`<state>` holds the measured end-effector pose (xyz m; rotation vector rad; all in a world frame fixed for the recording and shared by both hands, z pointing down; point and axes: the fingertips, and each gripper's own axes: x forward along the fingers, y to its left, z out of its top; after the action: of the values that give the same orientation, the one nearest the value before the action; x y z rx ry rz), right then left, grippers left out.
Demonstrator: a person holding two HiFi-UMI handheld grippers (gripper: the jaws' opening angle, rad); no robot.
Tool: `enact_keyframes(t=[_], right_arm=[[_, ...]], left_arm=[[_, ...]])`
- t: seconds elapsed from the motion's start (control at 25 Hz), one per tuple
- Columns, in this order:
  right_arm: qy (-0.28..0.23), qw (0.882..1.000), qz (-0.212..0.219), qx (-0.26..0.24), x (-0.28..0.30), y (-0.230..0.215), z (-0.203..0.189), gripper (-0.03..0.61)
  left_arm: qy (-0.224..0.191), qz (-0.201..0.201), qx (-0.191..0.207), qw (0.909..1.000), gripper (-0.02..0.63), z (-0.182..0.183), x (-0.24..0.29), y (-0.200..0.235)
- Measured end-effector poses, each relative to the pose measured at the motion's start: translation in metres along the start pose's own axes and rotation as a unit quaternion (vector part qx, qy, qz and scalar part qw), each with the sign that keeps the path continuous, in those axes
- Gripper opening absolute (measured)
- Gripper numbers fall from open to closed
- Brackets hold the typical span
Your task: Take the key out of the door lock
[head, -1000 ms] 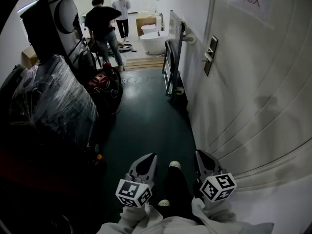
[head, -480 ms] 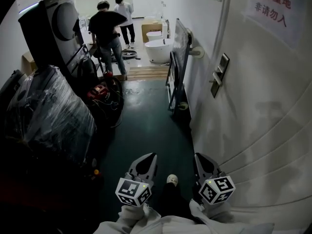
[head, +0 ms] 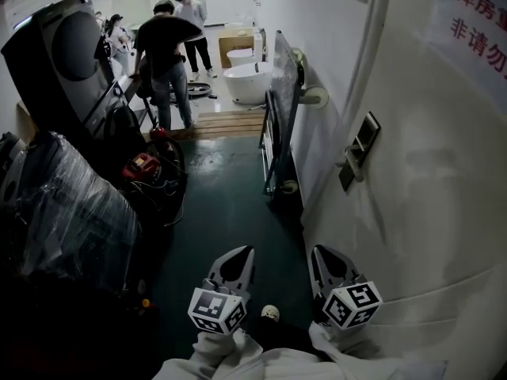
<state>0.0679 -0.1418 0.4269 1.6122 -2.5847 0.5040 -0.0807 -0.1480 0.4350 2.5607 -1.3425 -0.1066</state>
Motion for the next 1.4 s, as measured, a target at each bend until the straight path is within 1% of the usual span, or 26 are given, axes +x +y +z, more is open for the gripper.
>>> enact_keyframes(t=[0.08,0.24,0.4,0.64,0.84,0.96,1.08,1.4], right_arm=[[0.002,1.000,-0.004,0.000,0.015,-0.016,0.005,0.052],[0.002,1.000,-0.014,0.008,0.038,-0.046,0.010,0.052],[-0.003,1.000,-0.017,0.009,0.052,-0.063,0.013,0.052],[-0.012,0.999,-0.034,0.020,0.050,-0.078,0.014,0.052],[-0.026,0.997,-0.062,0.033,0.043,-0.092,0.017,0.052],[-0.032,0.995,-0.081,0.040,0.042,-0.101,0.019,0.052],[-0.039,0.993,-0.104,0.046,0.045,-0.113,0.024,0.052],[-0.064,0.980,-0.180,0.055,0.060,-0.146,0.046,0.052]], left_arm=[[0.005,-0.003,-0.004,1.0000,0.015,-0.002,0.024,0.008],[0.004,-0.012,0.003,0.9999,0.015,0.003,0.062,0.014],[0.008,-0.020,0.005,0.9998,0.015,-0.001,0.089,0.017],[0.016,-0.057,0.014,0.9982,0.015,-0.001,0.115,0.000],[0.023,-0.092,0.011,0.9954,0.015,0.000,0.135,-0.014],[0.029,-0.116,0.003,0.9929,0.015,0.001,0.151,-0.018],[0.035,-0.140,0.002,0.9895,0.015,0.002,0.171,-0.021],[0.043,-0.220,-0.013,0.9745,0.015,0.014,0.236,-0.018]])
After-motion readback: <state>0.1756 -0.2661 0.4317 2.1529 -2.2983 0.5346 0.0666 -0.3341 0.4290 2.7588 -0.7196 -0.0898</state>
